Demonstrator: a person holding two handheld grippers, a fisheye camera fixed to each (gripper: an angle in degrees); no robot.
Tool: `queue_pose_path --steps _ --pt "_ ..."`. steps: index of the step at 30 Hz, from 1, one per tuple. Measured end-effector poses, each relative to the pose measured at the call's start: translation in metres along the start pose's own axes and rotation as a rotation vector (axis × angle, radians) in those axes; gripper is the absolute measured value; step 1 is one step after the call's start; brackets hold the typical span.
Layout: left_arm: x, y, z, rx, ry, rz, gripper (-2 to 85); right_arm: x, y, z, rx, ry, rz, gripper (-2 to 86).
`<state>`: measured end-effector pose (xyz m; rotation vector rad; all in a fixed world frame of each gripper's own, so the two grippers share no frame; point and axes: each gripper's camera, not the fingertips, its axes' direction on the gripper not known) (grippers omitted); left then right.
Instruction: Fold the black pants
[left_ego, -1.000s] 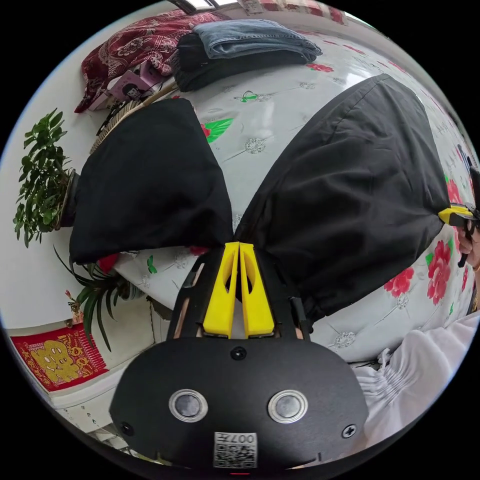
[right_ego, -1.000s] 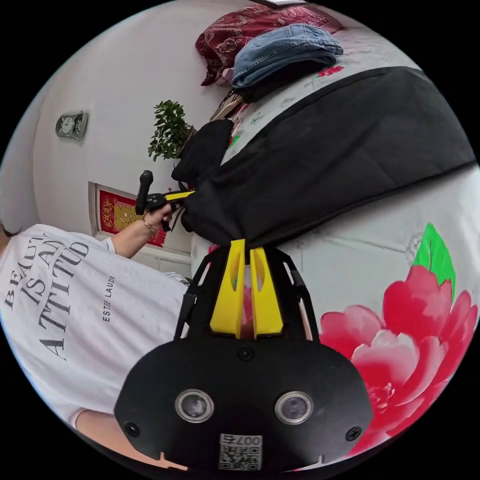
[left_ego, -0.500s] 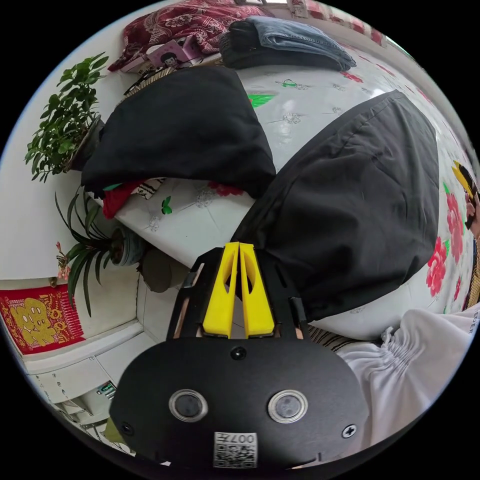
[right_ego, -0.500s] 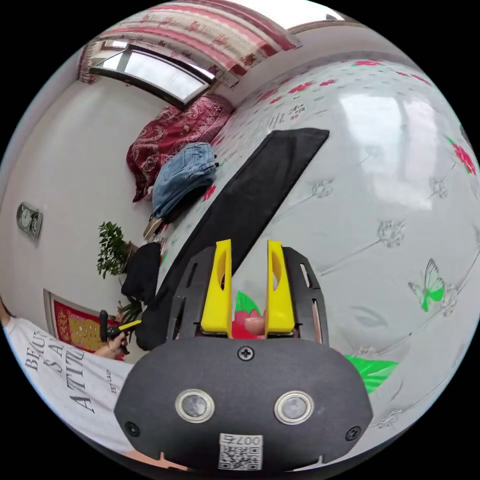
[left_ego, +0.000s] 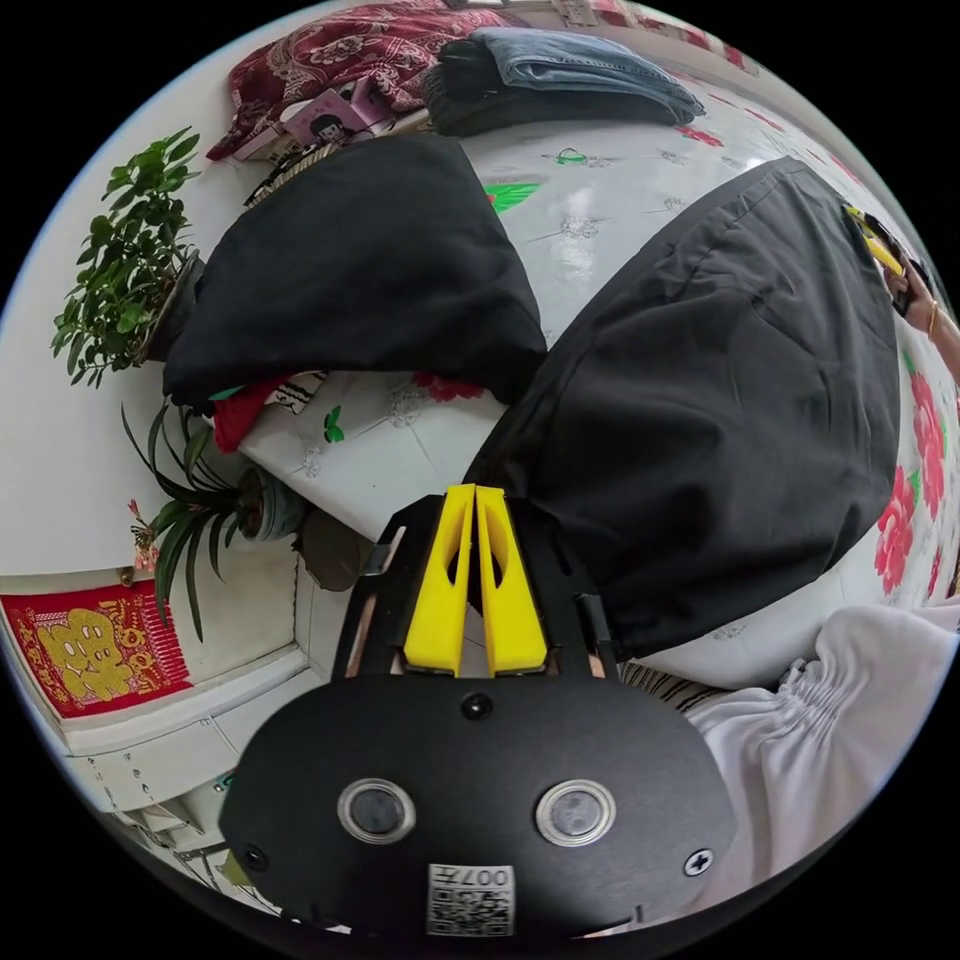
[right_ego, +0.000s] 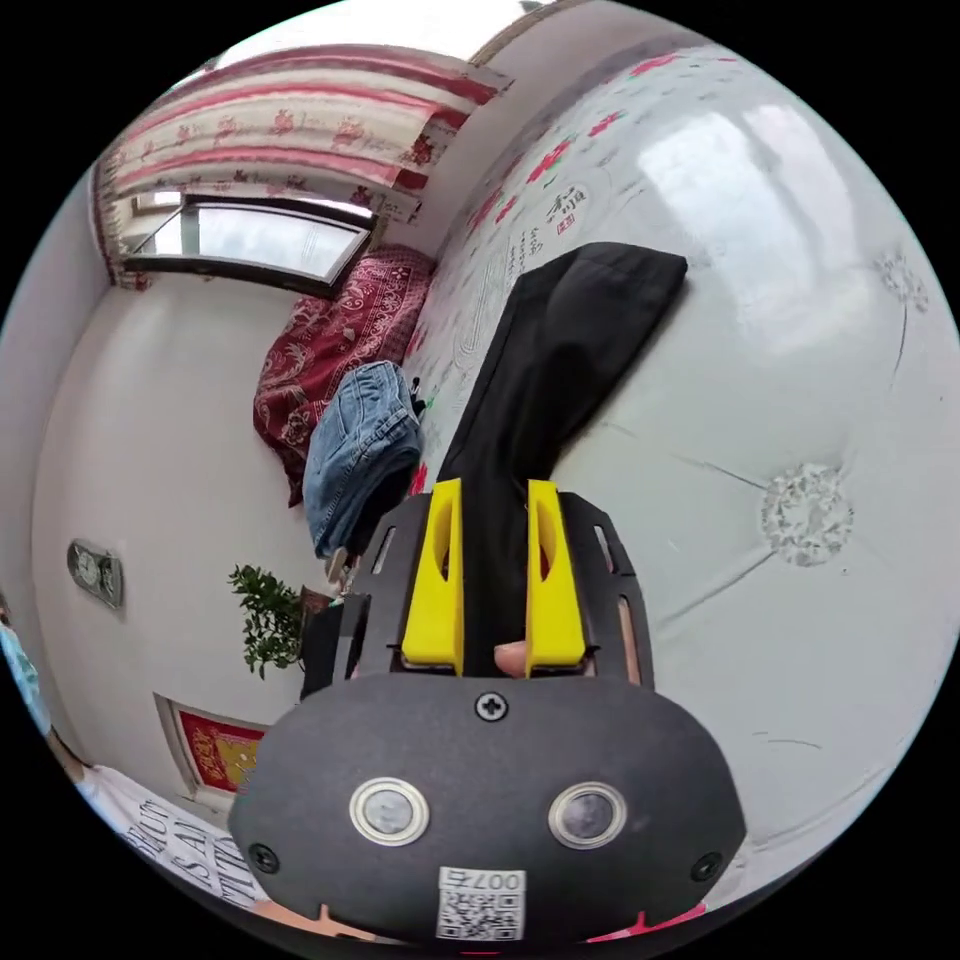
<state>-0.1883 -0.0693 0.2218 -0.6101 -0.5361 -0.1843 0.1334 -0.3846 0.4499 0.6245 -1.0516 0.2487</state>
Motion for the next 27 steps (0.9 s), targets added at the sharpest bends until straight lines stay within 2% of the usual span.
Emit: queue_pose_path --steps 3,9,14,16,19,22,25,27 --pt "-0.006 -0.006 -0.001 -0.004 0.002 0.001 -1.0 0.009 -0.016 -0.001 -0.049 -0.064 0.092 3.4" --pt "-0.009 -0.024 -0.003 -0.025 -0.024 0.093 -1.0 -0.026 0.004 -0.060 -0.011 0.217 -0.033 0.3" --pt "0.013 -0.042 -0.010 0.005 -0.076 0.364 -1.0 -0.022 0.100 -0.192 0.094 0.389 0.035 0.0" --pt "0.023 -0.057 -0.015 0.041 -0.052 0.477 -1.0 -0.028 0.179 -0.273 0.146 0.512 0.126 0.2" --pt "0.042 -0.074 -0.019 0.091 -0.031 0.592 -1.0 -0.050 0.282 -0.346 0.190 0.662 0.271 0.9" --pt "0.061 -0.087 -0.016 0.098 -0.123 0.673 -1.0 -0.087 0.346 -0.383 0.222 0.792 0.311 2.7" --pt "0.065 -0.094 -0.012 0.086 -0.174 0.706 -1.0 -0.133 0.365 -0.403 0.337 1.028 0.228 3.9" --pt "0.060 -0.096 -0.011 0.087 -0.161 0.700 -1.0 -0.152 0.354 -0.403 0.376 1.069 0.143 4.4"
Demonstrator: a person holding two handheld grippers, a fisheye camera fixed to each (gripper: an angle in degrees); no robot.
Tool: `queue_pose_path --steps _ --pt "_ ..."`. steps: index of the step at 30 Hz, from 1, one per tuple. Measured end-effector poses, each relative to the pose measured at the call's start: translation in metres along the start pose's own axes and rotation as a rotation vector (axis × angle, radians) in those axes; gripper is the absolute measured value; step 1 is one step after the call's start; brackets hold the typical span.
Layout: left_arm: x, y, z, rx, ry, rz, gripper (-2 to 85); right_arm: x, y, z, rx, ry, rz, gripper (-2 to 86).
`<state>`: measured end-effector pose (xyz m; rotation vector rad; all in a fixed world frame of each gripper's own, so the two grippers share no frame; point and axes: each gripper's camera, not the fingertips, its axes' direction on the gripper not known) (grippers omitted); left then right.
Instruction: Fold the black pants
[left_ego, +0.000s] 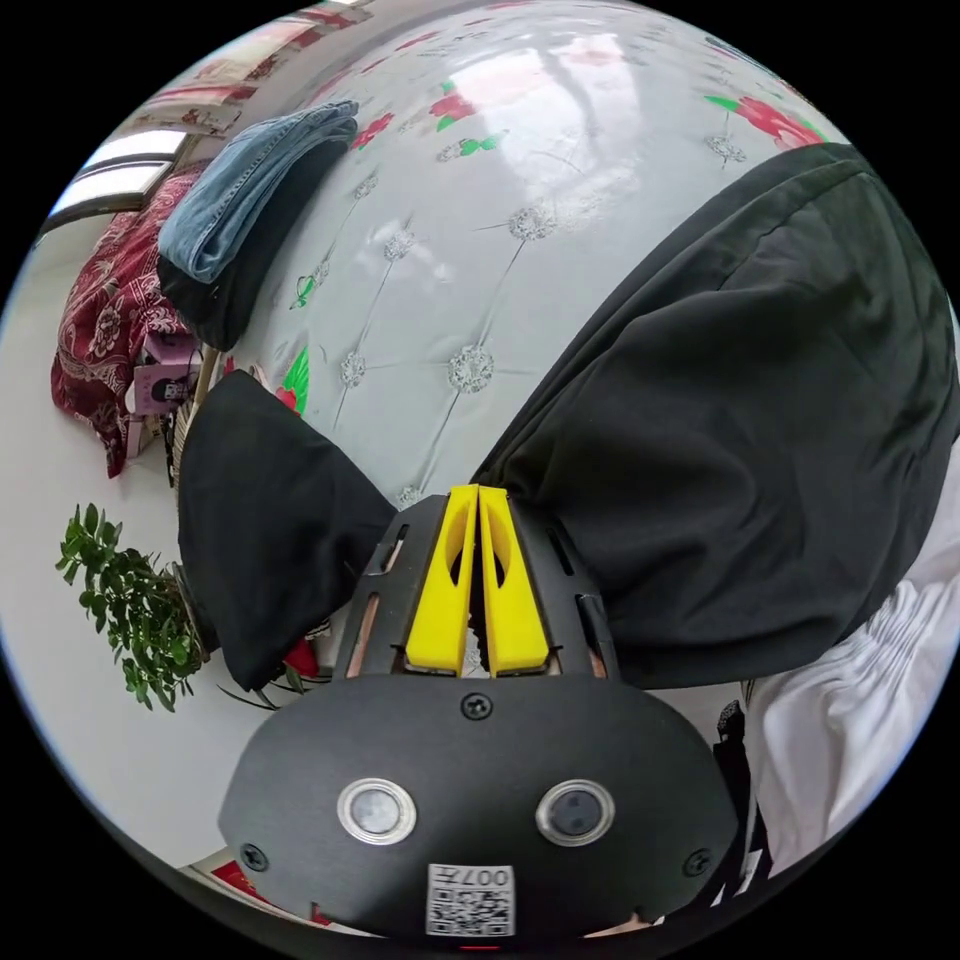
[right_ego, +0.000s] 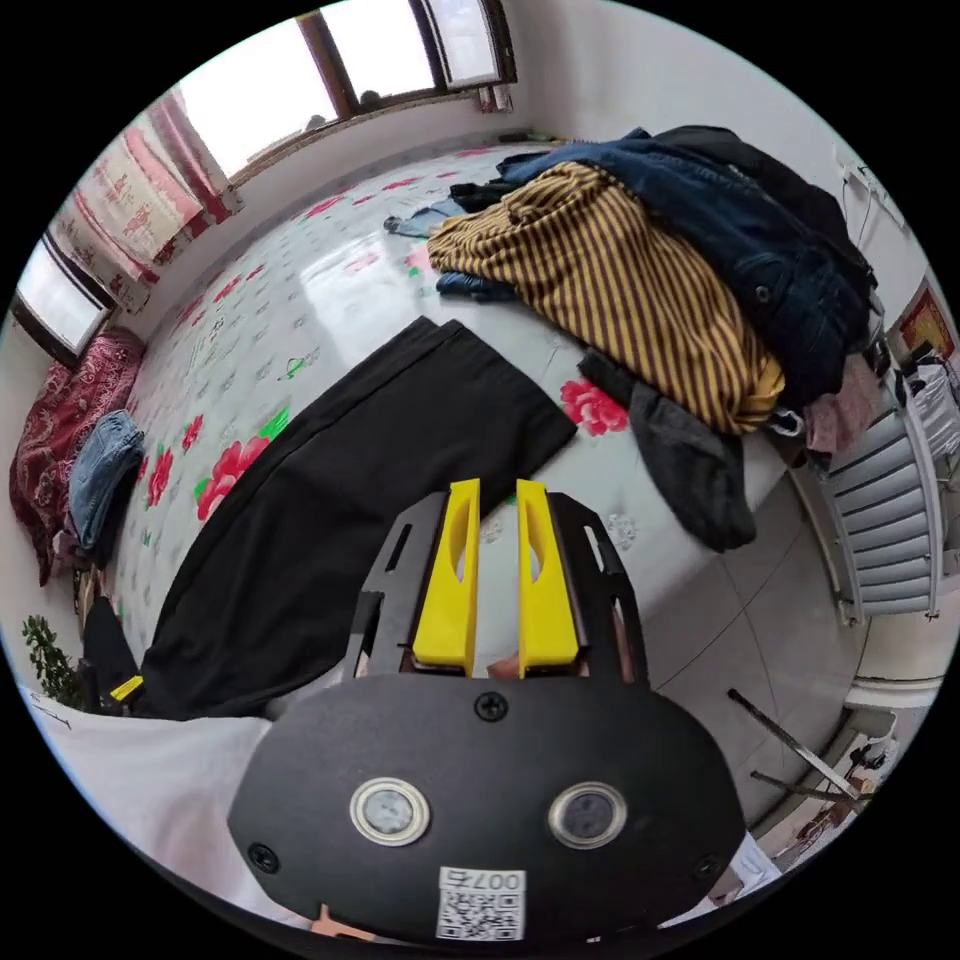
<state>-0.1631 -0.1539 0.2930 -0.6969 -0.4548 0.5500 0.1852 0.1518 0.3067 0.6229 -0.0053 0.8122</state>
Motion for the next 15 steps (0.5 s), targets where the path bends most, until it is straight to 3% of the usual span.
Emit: queue_pose_path --steps 6,11,12,15 --pt "-0.013 0.010 -0.003 0.019 0.017 -0.049 -1.0 -0.094 -0.077 0.031 -0.033 -0.239 -0.268 5.8" --pt "-0.019 0.019 -0.013 0.045 0.006 -0.083 -1.0 -0.163 -0.106 0.083 -0.216 -0.180 -0.365 5.8" --pt "-0.023 0.022 -0.015 0.054 0.017 -0.103 -1.0 -0.171 -0.102 0.073 -0.112 -0.132 -0.390 5.3" --pt "-0.029 0.031 -0.016 0.076 0.051 -0.151 -1.0 -0.180 -0.101 0.066 -0.104 -0.095 -0.391 2.3"
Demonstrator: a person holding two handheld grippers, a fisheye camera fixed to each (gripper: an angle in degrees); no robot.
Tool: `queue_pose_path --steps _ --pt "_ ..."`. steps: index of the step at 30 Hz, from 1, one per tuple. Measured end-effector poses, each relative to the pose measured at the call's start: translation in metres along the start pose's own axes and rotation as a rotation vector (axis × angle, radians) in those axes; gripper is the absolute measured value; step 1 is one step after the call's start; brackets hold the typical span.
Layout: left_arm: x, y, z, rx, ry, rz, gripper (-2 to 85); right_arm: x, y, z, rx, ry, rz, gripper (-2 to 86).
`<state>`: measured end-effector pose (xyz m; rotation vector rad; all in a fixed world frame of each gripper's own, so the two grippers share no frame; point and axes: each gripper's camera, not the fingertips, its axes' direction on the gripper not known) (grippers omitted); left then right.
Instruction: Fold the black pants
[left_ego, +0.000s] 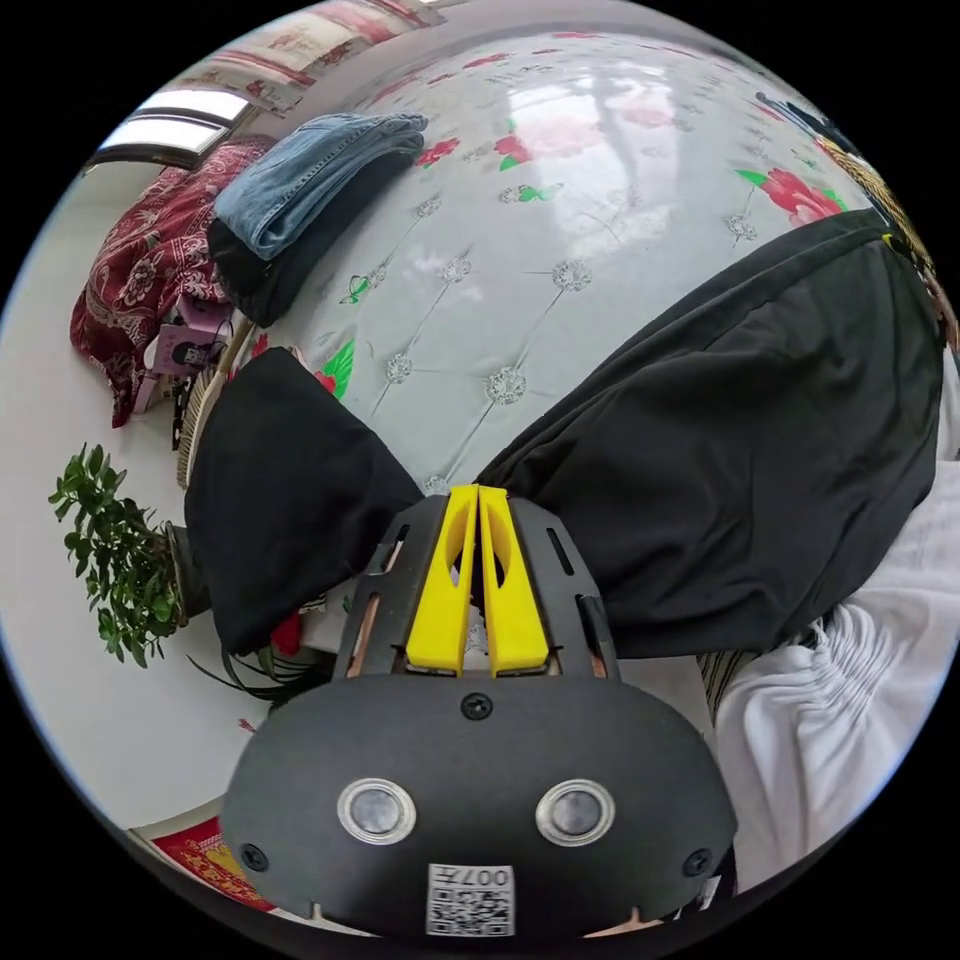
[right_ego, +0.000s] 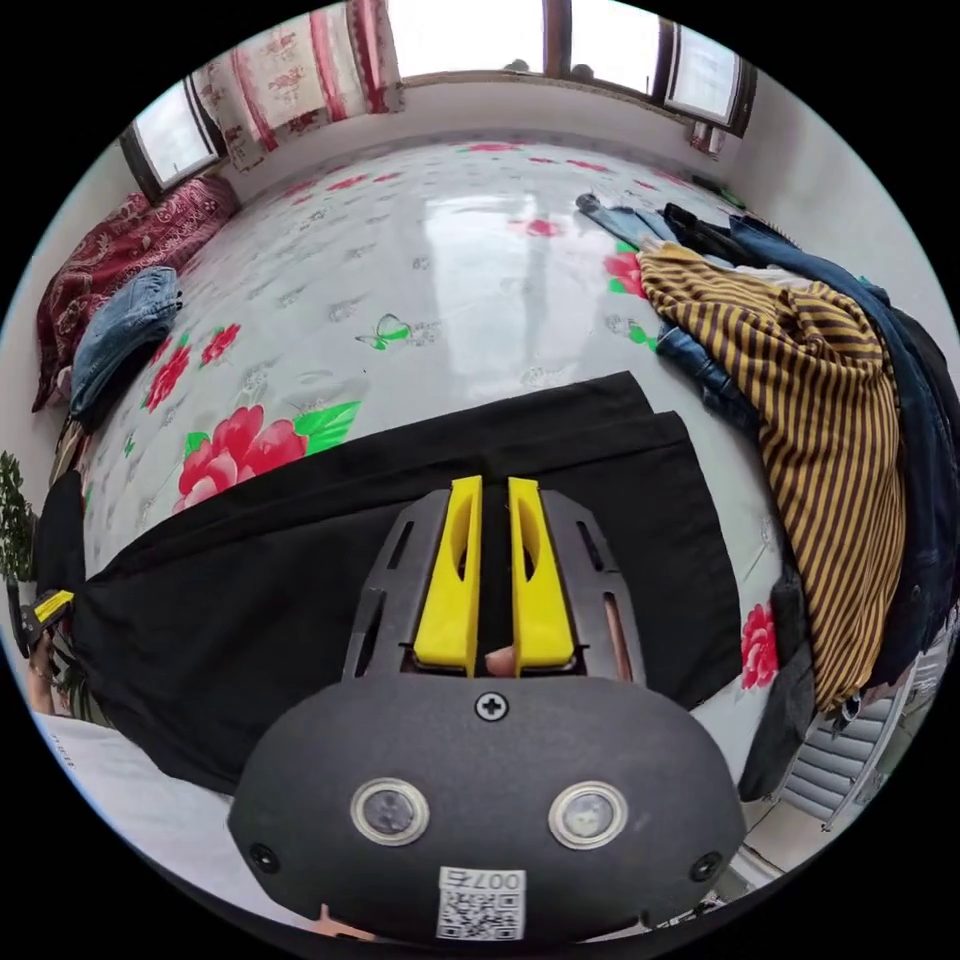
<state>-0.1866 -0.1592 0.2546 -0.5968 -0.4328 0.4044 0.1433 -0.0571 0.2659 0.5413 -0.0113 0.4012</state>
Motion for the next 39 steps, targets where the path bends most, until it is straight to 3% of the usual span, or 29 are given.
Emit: queue_pose_path --steps 11,14,17,19,24,31,39 --pt "-0.020 0.028 -0.004 0.083 0.110 -0.165 -1.0 -0.034 -0.025 -0.105 0.198 0.091 -0.093 -0.1" --pt "-0.019 0.015 0.017 0.048 0.113 -0.178 -1.0 -0.035 -0.048 -0.086 0.134 0.074 -0.036 -0.1" --pt "-0.005 -0.013 0.060 -0.068 0.104 -0.178 -1.0 -0.019 -0.061 -0.033 -0.125 0.028 0.056 0.2" --pt "0.015 -0.028 0.079 -0.087 0.020 -0.158 -1.0 -0.004 -0.050 -0.060 0.017 -0.012 0.083 0.4" --pt "0.059 -0.046 0.090 -0.156 -0.202 -0.006 -1.0 0.060 -0.009 -0.110 0.086 -0.057 0.142 2.5" --pt "0.034 0.001 0.063 -0.002 -0.083 -0.256 -1.0 0.214 0.126 -0.135 0.203 -0.366 0.619 7.3" --pt "-0.003 0.085 0.047 0.122 0.127 -0.595 -0.8 0.242 0.146 -0.105 0.223 -0.516 0.679 10.2"
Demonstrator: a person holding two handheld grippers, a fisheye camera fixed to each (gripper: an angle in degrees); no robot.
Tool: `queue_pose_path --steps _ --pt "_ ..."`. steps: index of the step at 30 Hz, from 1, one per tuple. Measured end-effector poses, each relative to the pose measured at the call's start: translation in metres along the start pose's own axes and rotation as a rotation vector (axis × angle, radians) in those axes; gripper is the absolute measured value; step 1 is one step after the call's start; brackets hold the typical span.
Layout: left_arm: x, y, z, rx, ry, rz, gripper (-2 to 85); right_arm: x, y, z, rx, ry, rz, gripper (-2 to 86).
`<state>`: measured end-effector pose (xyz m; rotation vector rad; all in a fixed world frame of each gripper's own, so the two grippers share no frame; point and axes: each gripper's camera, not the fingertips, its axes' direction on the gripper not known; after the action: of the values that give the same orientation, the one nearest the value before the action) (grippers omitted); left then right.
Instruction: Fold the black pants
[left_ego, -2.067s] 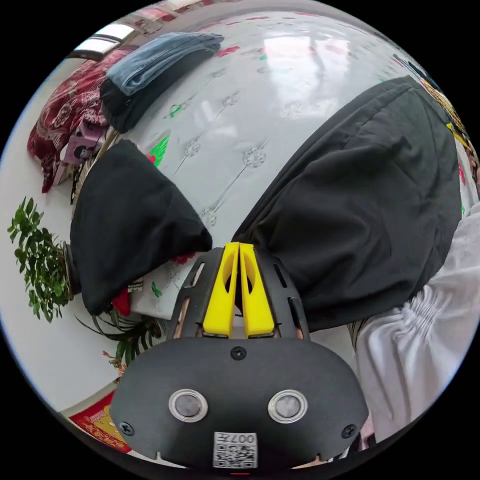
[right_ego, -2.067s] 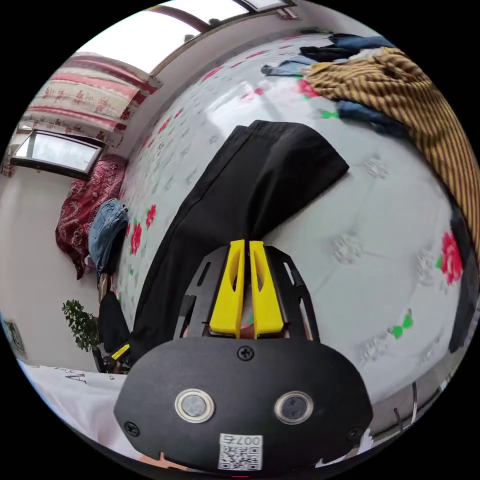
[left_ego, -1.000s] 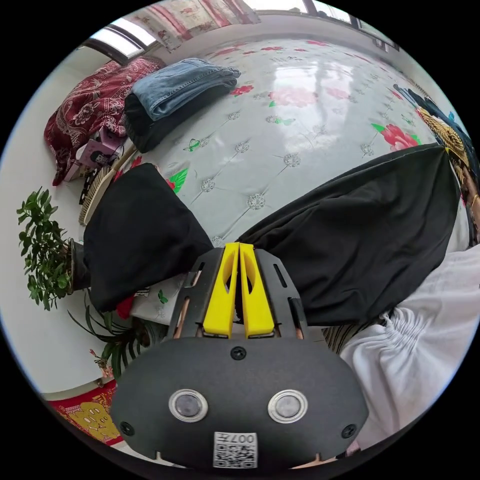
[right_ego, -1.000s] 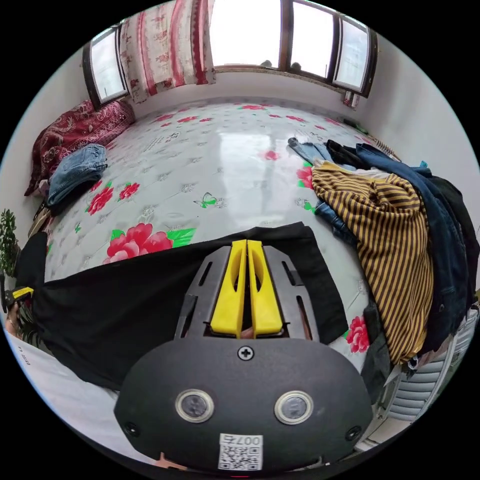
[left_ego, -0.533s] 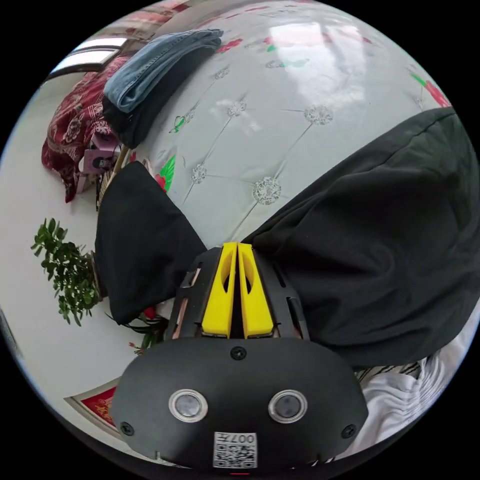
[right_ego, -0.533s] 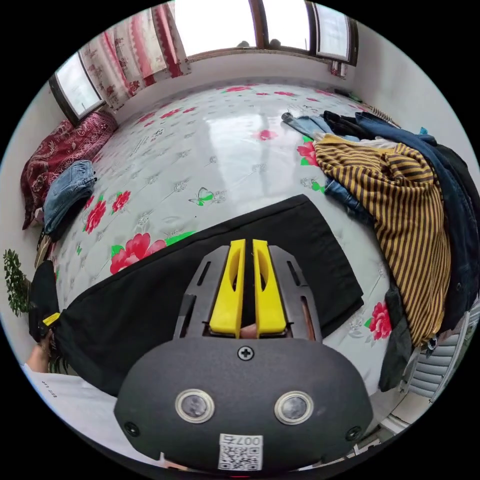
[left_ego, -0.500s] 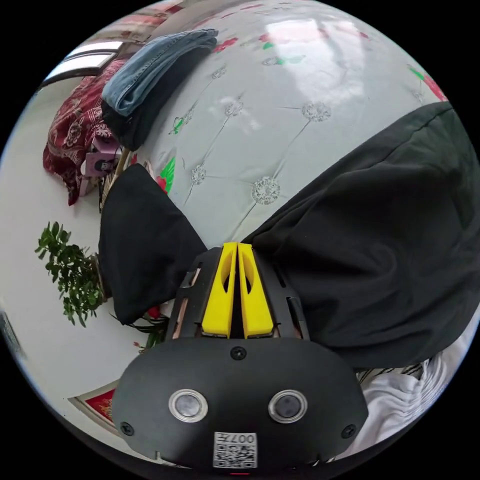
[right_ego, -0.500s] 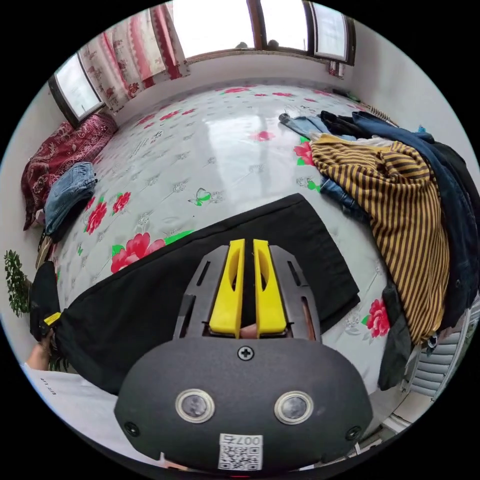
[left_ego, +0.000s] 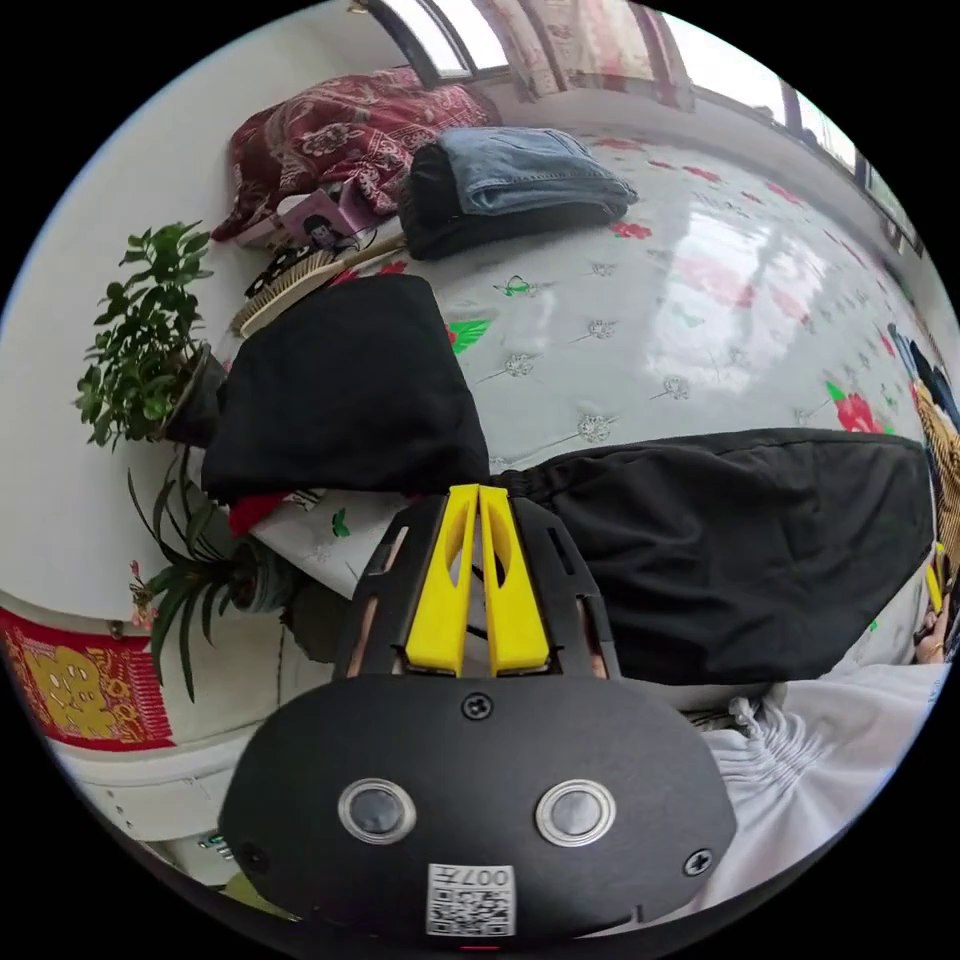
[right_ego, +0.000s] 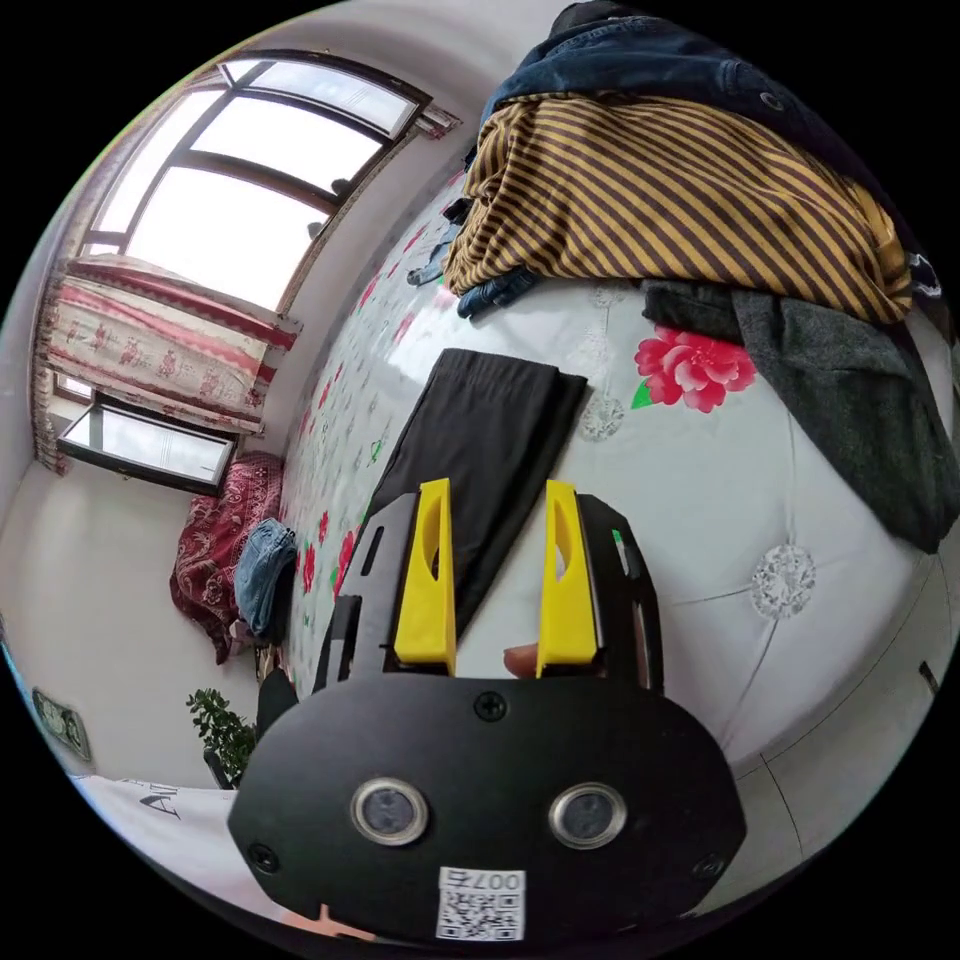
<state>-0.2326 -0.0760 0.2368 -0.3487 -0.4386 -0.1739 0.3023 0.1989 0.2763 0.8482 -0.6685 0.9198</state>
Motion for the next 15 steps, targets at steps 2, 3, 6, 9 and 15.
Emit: queue_pose_path --steps 2,3,6,9,15 --pt "-0.008 0.013 0.007 -0.016 0.068 -0.066 -0.7 0.001 -0.006 0.008 0.004 -0.007 -0.008 10.4" --pt "-0.012 0.023 0.013 -0.032 0.107 -0.109 -0.5 0.001 -0.011 0.012 0.007 -0.001 -0.013 10.2" --pt "-0.019 0.047 0.026 -0.056 0.178 -0.216 0.2 0.008 -0.026 0.018 -0.016 0.001 0.030 7.2" --pt "-0.029 0.067 0.038 -0.071 0.242 -0.313 1.1 0.018 -0.038 0.011 -0.035 -0.017 0.086 2.1" --pt "-0.041 0.102 0.061 -0.091 0.354 -0.466 4.5 0.037 -0.041 -0.019 -0.039 -0.088 0.062 0.9"
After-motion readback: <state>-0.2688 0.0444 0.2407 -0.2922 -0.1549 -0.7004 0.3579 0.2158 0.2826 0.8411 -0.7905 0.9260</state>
